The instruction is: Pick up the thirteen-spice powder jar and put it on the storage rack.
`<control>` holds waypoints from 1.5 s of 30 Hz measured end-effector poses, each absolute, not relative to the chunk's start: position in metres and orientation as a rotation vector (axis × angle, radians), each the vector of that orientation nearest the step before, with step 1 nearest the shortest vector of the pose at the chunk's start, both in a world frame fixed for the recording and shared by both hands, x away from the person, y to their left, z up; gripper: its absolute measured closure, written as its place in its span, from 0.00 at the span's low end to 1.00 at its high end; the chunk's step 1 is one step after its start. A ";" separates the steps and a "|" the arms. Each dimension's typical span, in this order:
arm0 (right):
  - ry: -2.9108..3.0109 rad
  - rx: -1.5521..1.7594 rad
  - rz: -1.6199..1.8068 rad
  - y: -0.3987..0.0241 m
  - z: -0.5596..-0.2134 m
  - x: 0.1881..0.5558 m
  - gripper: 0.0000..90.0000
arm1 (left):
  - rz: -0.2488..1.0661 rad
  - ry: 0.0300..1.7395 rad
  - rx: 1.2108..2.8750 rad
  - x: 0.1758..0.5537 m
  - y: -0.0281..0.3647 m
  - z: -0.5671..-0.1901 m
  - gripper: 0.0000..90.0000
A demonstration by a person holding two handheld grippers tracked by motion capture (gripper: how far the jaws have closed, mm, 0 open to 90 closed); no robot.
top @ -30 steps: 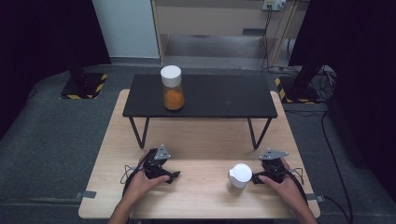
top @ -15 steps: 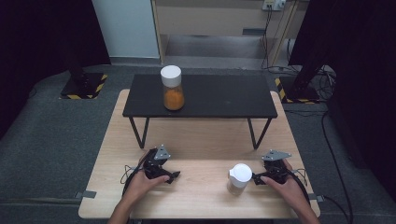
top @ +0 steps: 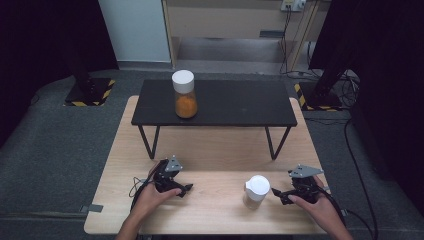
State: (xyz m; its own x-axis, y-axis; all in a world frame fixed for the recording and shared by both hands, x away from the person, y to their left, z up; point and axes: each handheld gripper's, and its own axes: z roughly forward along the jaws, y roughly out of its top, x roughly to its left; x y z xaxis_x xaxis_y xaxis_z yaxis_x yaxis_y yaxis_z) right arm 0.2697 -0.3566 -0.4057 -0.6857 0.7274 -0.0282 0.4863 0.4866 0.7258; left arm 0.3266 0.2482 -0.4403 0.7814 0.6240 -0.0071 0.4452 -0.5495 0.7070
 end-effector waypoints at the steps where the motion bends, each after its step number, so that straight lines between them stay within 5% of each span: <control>1: 2.408 1.014 1.014 -0.356 -0.405 0.268 0.06 | 0.318 0.789 2.244 0.326 0.248 -0.440 0.00; 45: 2.493 0.796 1.136 -0.337 -0.380 0.230 0.06 | 0.317 0.788 2.244 0.326 0.248 -0.440 0.00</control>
State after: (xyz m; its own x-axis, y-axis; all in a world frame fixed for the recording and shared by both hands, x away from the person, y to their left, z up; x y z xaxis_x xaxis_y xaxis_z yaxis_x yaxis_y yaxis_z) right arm 0.2297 -0.3372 -0.3799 -0.8062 0.5907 -0.0313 0.3641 0.5373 0.7608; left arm 0.3259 0.2477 -0.4403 0.7824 0.6228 -0.0074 0.4444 -0.5499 0.7072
